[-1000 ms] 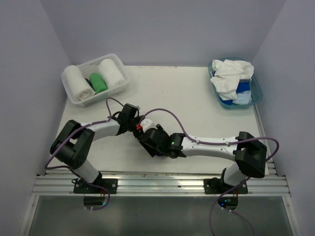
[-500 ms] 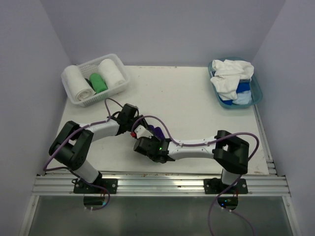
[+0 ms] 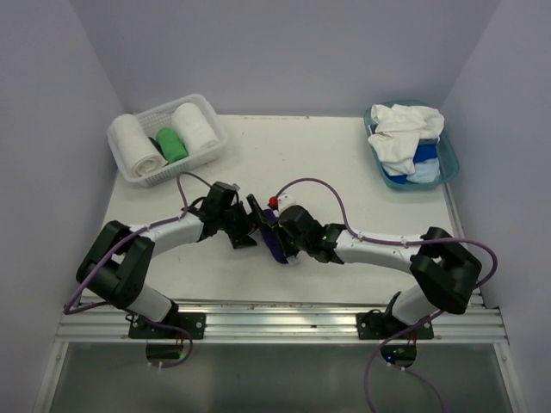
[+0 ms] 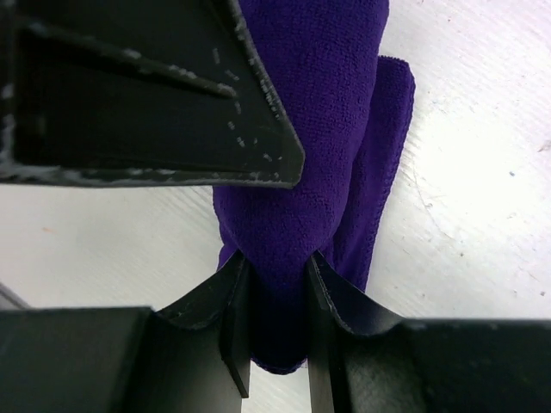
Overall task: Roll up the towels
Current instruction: Roll the towel
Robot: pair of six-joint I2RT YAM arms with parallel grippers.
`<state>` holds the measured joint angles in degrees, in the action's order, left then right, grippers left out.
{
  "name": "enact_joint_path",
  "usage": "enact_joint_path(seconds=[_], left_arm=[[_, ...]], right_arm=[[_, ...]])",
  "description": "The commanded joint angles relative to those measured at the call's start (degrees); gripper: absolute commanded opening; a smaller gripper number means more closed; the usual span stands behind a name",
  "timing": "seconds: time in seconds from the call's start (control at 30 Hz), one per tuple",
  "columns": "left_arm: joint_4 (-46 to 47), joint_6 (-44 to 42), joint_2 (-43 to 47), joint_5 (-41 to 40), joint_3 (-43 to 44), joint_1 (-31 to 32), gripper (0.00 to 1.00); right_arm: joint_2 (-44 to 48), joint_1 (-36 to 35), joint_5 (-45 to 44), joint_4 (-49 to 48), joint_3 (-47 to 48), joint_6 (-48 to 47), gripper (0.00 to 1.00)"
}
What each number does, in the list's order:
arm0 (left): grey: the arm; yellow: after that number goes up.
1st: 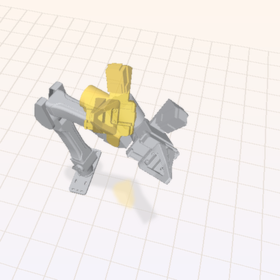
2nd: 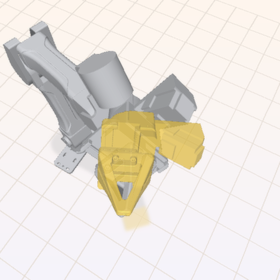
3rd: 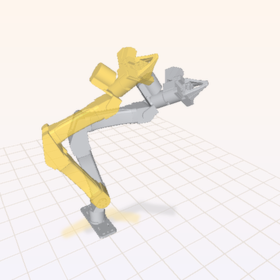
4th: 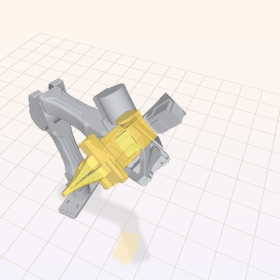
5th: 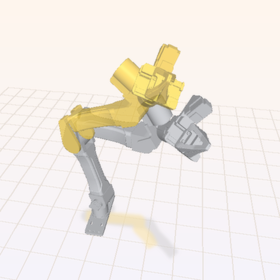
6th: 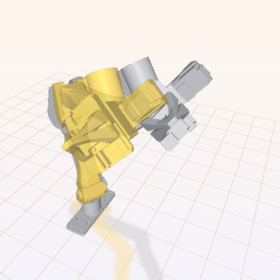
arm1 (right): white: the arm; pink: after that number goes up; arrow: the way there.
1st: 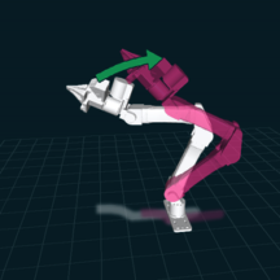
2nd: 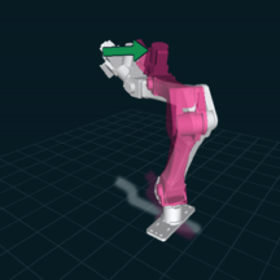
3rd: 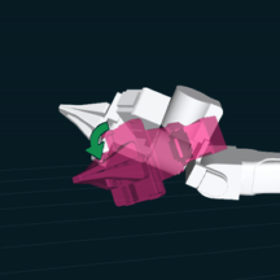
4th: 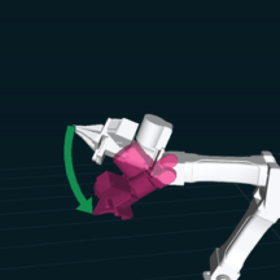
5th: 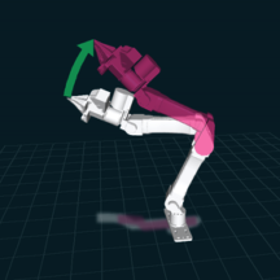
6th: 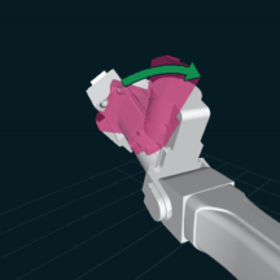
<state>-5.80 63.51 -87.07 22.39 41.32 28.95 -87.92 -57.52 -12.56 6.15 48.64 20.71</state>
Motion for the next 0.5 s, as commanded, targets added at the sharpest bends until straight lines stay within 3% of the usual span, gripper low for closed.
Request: enact_joint_path(seconds=[0.0, 0.23, 0.47], left_arm=[[3.3, 0.0, 1.0, 2.1, -0.9, -0.2, 0.90], [7.3, -0.4, -1.0, 4.7, -0.9, 0.1, 0.86], [10.9, -0.1, -4.0, 7.7, -1.1, 0.5, 0.88]], right_arm=[[2.4, 4.0, 12.3, -9.0, -2.3, 5.6, 0.11], [1.9, 11.2, 27.7, -17.7, -7.1, 12.7, 0.11], [-1.8, 15.5, 38.2, -27.3, -10.1, 19.2, 0.10]])
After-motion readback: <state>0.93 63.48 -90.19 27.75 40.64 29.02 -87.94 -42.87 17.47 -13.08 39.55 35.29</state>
